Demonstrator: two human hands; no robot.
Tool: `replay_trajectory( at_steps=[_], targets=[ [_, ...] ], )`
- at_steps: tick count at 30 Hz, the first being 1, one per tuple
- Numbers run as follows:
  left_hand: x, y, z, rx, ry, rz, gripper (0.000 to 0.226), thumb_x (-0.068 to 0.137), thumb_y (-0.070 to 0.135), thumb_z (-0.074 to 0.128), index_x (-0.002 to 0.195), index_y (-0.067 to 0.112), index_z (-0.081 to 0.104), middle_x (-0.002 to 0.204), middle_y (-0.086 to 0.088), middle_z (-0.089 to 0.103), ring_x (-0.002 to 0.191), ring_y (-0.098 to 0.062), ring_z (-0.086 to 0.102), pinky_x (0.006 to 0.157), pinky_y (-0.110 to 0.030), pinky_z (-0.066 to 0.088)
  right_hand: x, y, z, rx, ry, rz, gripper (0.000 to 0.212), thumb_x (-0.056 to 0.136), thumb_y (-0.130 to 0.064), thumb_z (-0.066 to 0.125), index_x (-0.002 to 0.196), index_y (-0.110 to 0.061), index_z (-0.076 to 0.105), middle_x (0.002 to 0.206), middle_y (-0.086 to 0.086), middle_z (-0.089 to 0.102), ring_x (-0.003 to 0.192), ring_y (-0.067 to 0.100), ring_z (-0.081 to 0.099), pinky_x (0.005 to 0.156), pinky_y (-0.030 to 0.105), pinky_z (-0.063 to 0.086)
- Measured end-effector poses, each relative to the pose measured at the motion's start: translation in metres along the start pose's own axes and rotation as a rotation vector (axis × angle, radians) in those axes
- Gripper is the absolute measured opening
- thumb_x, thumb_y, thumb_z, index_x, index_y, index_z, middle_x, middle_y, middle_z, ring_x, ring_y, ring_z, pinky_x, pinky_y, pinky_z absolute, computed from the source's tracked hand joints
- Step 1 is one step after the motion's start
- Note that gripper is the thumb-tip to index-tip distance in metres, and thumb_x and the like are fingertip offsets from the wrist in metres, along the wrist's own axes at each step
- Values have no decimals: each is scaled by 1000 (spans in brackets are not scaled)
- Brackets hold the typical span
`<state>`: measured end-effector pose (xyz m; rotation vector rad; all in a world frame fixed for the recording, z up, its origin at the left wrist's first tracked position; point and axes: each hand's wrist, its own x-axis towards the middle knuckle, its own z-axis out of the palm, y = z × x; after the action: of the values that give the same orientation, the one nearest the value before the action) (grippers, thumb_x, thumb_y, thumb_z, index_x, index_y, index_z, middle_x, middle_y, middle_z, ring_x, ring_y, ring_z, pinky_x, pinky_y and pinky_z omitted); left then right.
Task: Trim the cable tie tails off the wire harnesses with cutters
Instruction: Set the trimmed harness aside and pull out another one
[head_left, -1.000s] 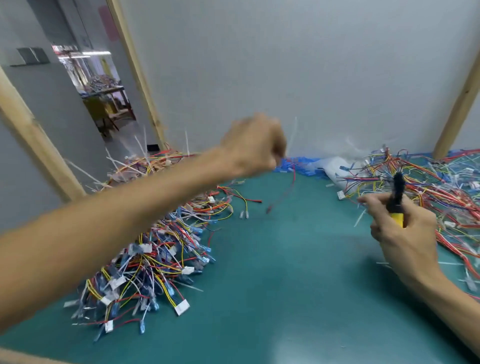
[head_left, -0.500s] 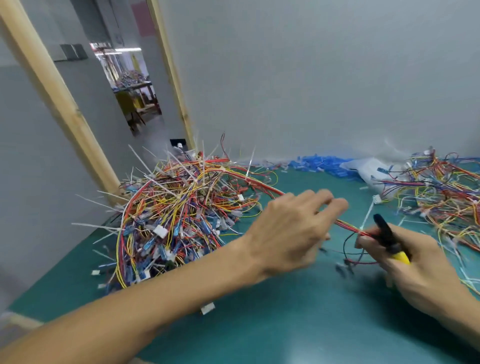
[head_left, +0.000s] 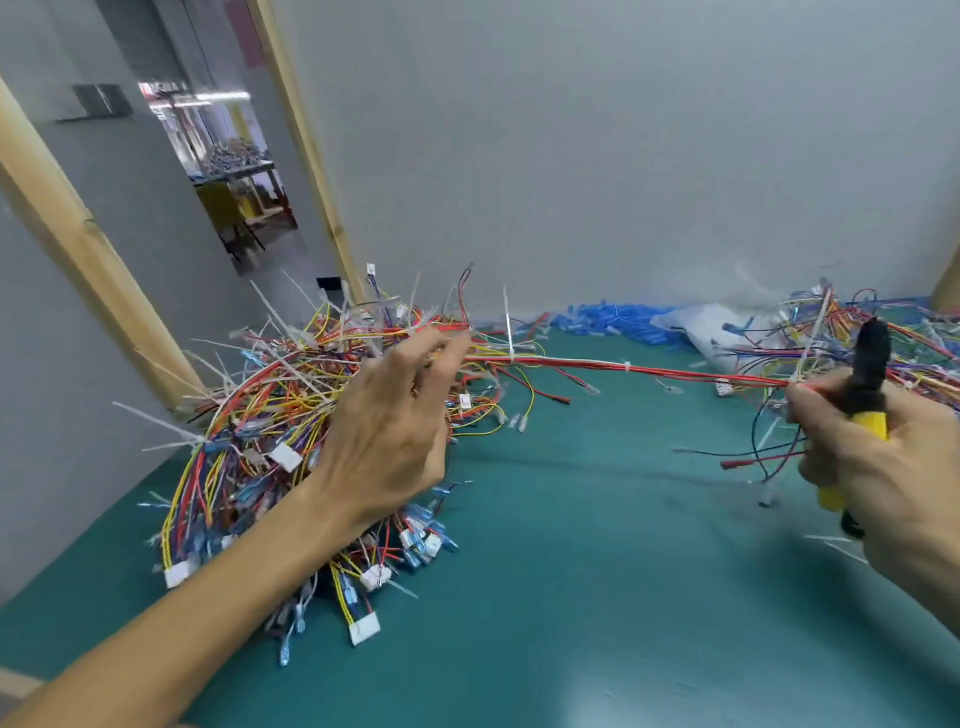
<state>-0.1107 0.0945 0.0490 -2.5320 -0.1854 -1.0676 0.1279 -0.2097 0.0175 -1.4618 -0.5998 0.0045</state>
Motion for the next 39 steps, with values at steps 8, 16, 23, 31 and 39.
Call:
replay_trajectory(
  at_steps=[8, 16, 23, 31, 39],
  targets=[
    [2, 8, -22, 41, 4, -147, 23, 87, 31, 69, 100, 14, 76, 94, 2, 67, 93, -25, 54, 90, -45, 36, 8, 6, -13, 120, 0, 68, 27, 90, -37, 78, 83, -12, 69, 57, -6, 47, 44, 9, 35, 42, 22, 32],
    [39, 13, -42, 205, -174, -219, 68, 92, 81, 43, 68, 23, 68, 73, 4, 64, 76, -20, 58, 98, -49, 35, -5, -4, -8, 131, -169, 28, 25, 90, -26, 71, 84, -1, 69, 59, 4, 42, 50, 15, 34, 46, 26, 30],
    [73, 9, -32, 481, -252, 57, 22, 83, 23, 70, 103, 16, 65, 94, -10, 65, 94, -34, 58, 107, -52, 32, -15, -7, -2, 122, -232, 33, 24, 88, -27, 72, 83, -3, 73, 62, 12, 42, 55, 20, 33, 48, 28, 29],
    [121, -38, -52, 230, -272, -41, 14, 91, 27, 69, 95, 25, 82, 70, -1, 63, 78, -26, 54, 89, -41, 37, -16, -8, 1, 34, -123, 42, 15, 93, -26, 73, 105, -27, 81, 72, -13, 57, 48, 20, 53, 51, 30, 43],
    [166, -126, -53, -47, -232, -455, 21, 94, 14, 71, 108, 2, 80, 101, -24, 76, 87, -12, 73, 83, -25, 56, -9, -8, -3, 86, 38, 123, 17, 97, -14, 71, 94, -27, 83, 84, -3, 66, 46, 17, 60, 55, 30, 46]
  ],
)
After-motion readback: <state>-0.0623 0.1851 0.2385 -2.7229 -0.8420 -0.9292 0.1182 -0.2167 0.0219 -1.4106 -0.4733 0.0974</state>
